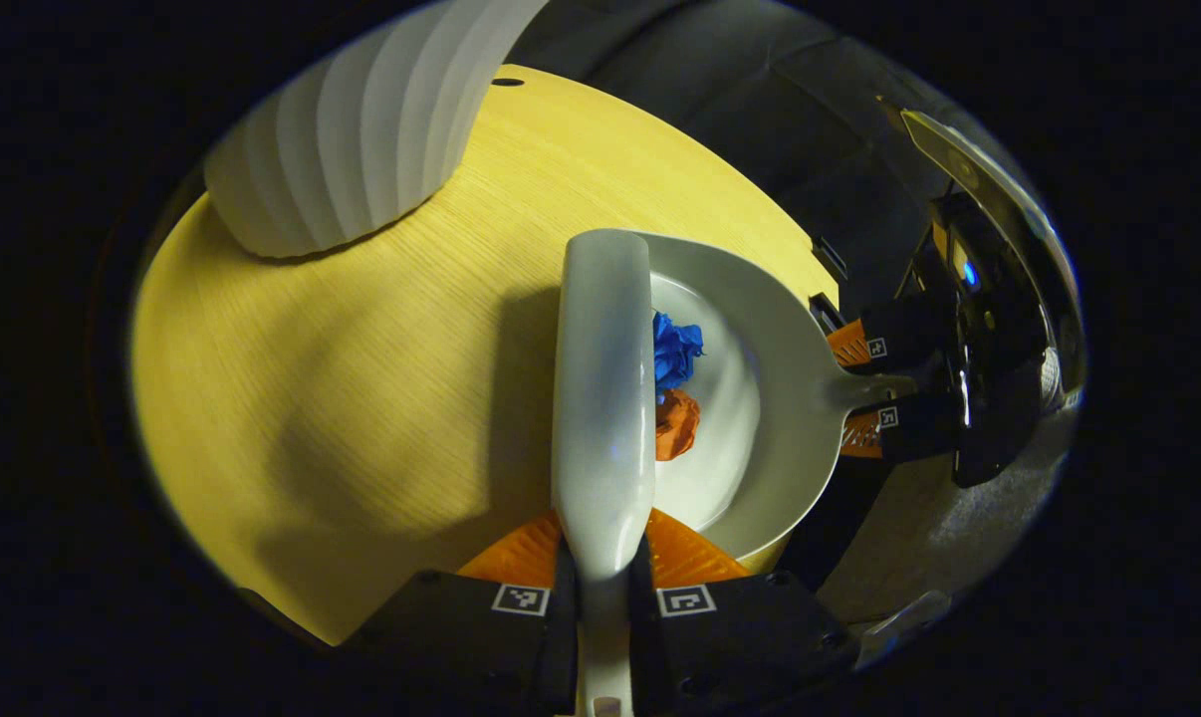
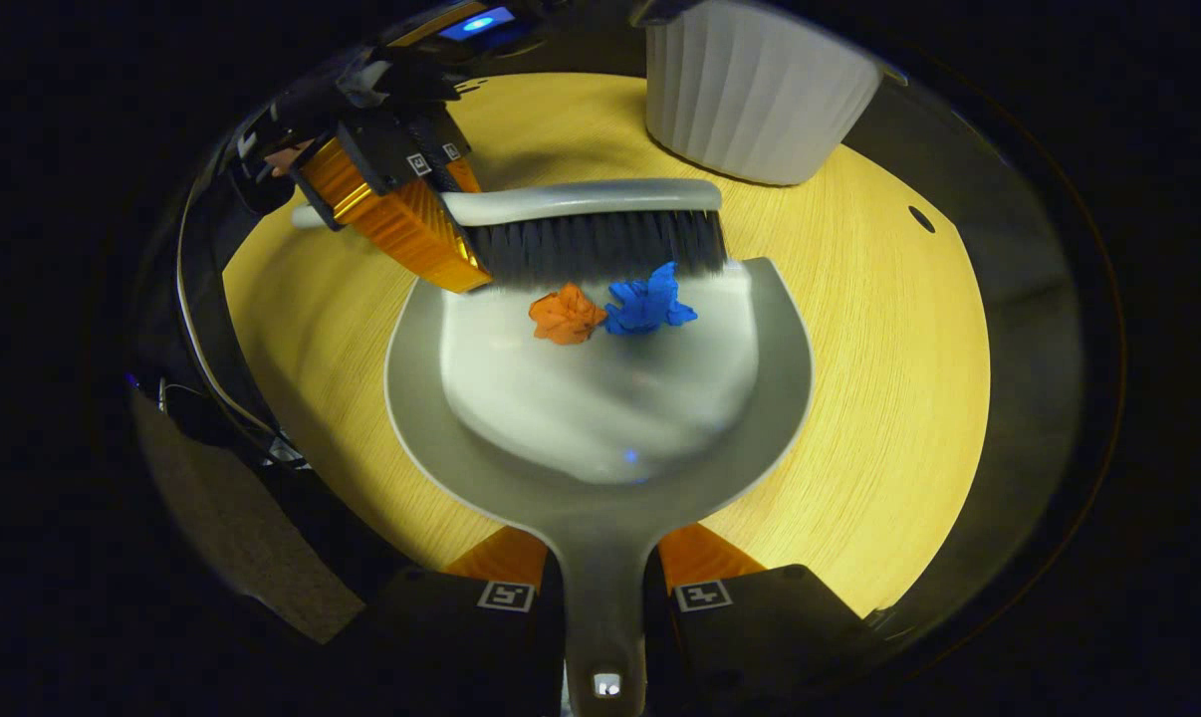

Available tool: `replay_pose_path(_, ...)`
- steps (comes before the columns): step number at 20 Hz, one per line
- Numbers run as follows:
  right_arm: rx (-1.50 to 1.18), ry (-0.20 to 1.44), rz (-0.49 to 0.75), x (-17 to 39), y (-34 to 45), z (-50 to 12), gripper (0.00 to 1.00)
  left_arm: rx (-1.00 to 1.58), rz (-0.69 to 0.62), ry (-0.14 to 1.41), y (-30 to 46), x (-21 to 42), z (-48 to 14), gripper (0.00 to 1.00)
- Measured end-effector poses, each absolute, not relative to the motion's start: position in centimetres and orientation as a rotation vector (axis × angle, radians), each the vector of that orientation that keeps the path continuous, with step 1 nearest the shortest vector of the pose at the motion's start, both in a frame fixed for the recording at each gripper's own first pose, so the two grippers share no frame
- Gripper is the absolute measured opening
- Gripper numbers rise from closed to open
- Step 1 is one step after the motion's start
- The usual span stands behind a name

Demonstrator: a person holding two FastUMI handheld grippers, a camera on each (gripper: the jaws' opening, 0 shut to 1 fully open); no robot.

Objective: Pick up the small broom and dustpan from the desktop, sweep the trash into the dustpan with the broom, and then empty the trash into the garbage bin.

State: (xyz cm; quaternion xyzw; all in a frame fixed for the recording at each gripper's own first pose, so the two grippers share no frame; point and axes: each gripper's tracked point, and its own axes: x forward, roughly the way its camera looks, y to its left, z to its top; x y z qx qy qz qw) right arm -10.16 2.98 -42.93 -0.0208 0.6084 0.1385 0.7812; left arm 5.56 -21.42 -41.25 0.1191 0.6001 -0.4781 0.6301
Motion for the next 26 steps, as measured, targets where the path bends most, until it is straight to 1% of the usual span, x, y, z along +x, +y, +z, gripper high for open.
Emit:
replay_pose_path(4,-0.005,1.262,0.255,-10.2,3.1,-41.7,0.36,0.197,-0.968,1.229,-19.8,6.5,-38.2,0.25)
replay_pose_path(5,-0.002,1.263,0.234,-10.3,2.8,-41.0,0.39,0.184,-0.916,1.19,-18.8,7.0,-37.4,0.25)
replay_pose_path(6,0.002,1.261,0.212,-10.4,2.4,-40.1,0.36,0.173,-0.85,1.163,-17.6,7.5,-36.5,0.24)
replay_pose_path(7,0.013,1.258,0.19,-10.5,2.0,-39.1,0.39,0.162,-0.779,1.146,-16.3,8.0,-36.1,0.25)
replay_pose_path(8,0.023,1.255,0.172,-10.6,1.3,-37.9,0.36,0.153,-0.708,1.133,-14.7,8.3,-35.7,0.25)
replay_pose_path(9,0.027,1.245,0.151,-10.4,0.6,-36.5,0.36,0.146,-0.643,1.127,-13.3,8.3,-35.8,0.25)
replay_pose_path(10,0.028,1.243,0.128,-10.3,-0.1,-35.2,0.36,0.146,-0.583,1.118,-12.6,8.1,-36.2,0.25)
replay_pose_path(11,0.029,1.247,0.107,-10.2,-0.9,-33.9,0.39,0.145,-0.533,1.105,-11.7,8.1,-36.4,0.25)
replay_pose_path(12,0.035,1.241,0.087,-9.9,-1.5,-32.4,0.36,0.14,-0.499,1.097,-11.5,6.9,-36.9,0.25)
replay_pose_path(13,0.047,1.236,0.07,-9.7,-1.8,-31.0,0.36,0.136,-0.482,1.093,-11.3,6.0,-37.4,0.25)
replay_pose_path(14,0.06,1.232,0.052,-9.4,-2.6,-29.4,0.39,0.136,-0.473,1.101,-10.7,5.4,-37.4,0.25)
replay_pose_path(15,0.071,1.225,0.034,-9.0,-3.4,-27.8,0.36,0.14,-0.465,1.113,-10.3,4.9,-37.7,0.25)
replay_pose_path(16,0.081,1.219,0.016,-8.5,-4.3,-26.1,0.39,0.143,-0.456,1.125,-9.8,4.6,-38.1,0.25)
replay_pose_path(19,0.084,1.182,-0.026,-6.2,-6.7,-21.4,0.39,0.137,-0.446,1.161,-8.9,3.3,-38.7,0.25)
replay_pose_path(20,0.067,1.173,-0.043,-5.6,-7.5,-20.0,0.33,0.131,-0.45,1.17,-8.7,2.8,-39.0,0.25)
replay_pose_path(21,0.039,1.168,-0.056,-4.7,-8.5,-18.7,0.36,0.129,-0.454,1.174,-8.4,2.3,-39.1,0.25)
replay_pose_path(22,0.011,1.165,-0.069,-3.7,-9.8,-17.5,0.33,0.134,-0.457,1.173,-7.9,1.8,-39.4,0.25)
replay_pose_path(23,-0.018,1.163,-0.081,-2.6,-10.8,-16.5,0.33,0.15,-0.457,1.161,-7.4,1.5,-39.5,0.25)
replay_pose_path(24,-0.042,1.163,-0.091,-1.5,-11.6,-16.0,0.36,0.166,-0.457,1.152,-6.9,1.2,-39.8,0.25)
replay_pose_path(26,-0.072,1.158,-0.109,1.2,-13.3,-15.0,0.36,0.163,-0.457,1.146,-6.4,1.0,-40.0,0.25)
